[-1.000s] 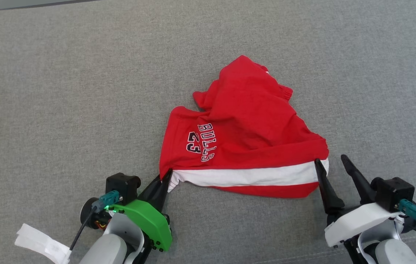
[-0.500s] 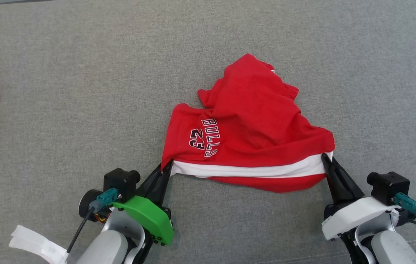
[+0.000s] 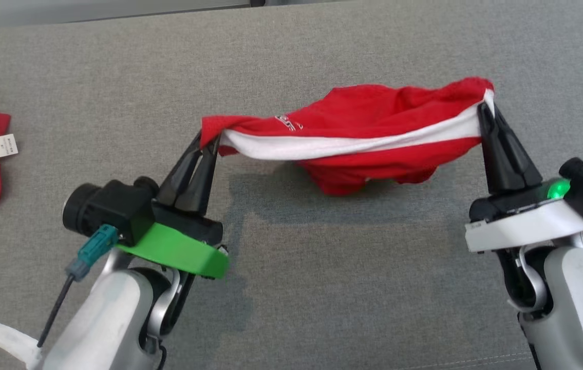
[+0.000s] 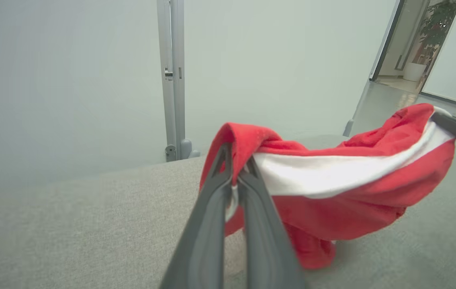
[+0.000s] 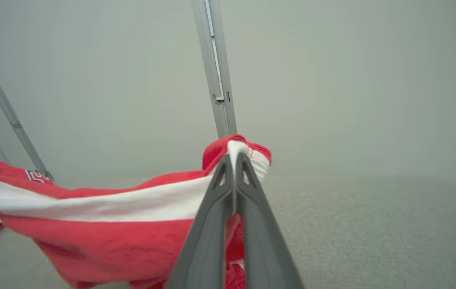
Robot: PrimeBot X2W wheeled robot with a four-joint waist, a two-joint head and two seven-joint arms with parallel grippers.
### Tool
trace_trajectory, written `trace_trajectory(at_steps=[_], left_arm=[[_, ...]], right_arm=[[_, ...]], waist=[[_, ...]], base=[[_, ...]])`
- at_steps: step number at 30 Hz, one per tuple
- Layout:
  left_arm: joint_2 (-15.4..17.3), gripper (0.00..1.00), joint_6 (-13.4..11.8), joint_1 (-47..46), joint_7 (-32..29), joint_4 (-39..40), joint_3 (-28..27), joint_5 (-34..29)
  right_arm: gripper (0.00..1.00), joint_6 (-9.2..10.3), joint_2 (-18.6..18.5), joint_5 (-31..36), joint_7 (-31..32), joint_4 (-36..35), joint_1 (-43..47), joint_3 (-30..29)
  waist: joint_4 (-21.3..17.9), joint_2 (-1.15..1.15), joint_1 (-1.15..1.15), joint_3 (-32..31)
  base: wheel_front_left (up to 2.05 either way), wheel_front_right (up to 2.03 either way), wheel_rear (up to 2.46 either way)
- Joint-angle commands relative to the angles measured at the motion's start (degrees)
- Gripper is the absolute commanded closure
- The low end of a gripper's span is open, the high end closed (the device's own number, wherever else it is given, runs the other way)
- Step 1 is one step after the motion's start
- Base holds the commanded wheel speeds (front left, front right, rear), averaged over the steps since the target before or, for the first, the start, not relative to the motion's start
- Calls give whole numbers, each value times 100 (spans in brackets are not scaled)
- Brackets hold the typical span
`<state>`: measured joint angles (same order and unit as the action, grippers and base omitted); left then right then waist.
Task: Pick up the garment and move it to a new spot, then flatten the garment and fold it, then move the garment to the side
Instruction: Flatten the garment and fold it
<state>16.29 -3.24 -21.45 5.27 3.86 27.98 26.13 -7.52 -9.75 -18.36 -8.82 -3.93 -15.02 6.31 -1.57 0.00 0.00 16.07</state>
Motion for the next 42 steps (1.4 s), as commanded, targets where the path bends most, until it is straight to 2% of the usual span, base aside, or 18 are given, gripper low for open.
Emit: trace_trajectory(at_steps=[1,11,19,25,27,34,42], left_arm=[[50,100,-46,-195,8,102,-60,-37],[201,100,-290,-1302,18,776,-585,-320],[279,100,-499,-1582,-128,1190,-775,-390],[287,100,-507,-1591,-126,1150,-812,-329],[278,100,-469,-1643,-136,1114,-805,-286],[151,100,-24,-2523,-75,460,-722,-86],[-220,100,521,-4372,401,-1303,-642,-141]], right_arm=[[100,6,6,72,-25,-53,-204,-47],[100,6,114,414,-83,-368,-1536,-194],[100,6,160,454,115,-468,-1796,-192],[100,6,178,330,175,-316,-1848,-186],[100,6,164,296,177,-260,-1906,-185],[100,6,17,152,136,431,-2842,-101],[100,5,2,4,-164,1882,-4667,168]], waist=[[65,0,0,-122],[144,0,0,-585],[138,0,0,-807],[117,0,0,-746],[115,0,0,-703],[121,0,0,-127],[152,0,0,617]], base=[[0,0,0],[0,0,0],[0,0,0],[0,0,0],[0,0,0],[0,0,0],[0,0,0]])
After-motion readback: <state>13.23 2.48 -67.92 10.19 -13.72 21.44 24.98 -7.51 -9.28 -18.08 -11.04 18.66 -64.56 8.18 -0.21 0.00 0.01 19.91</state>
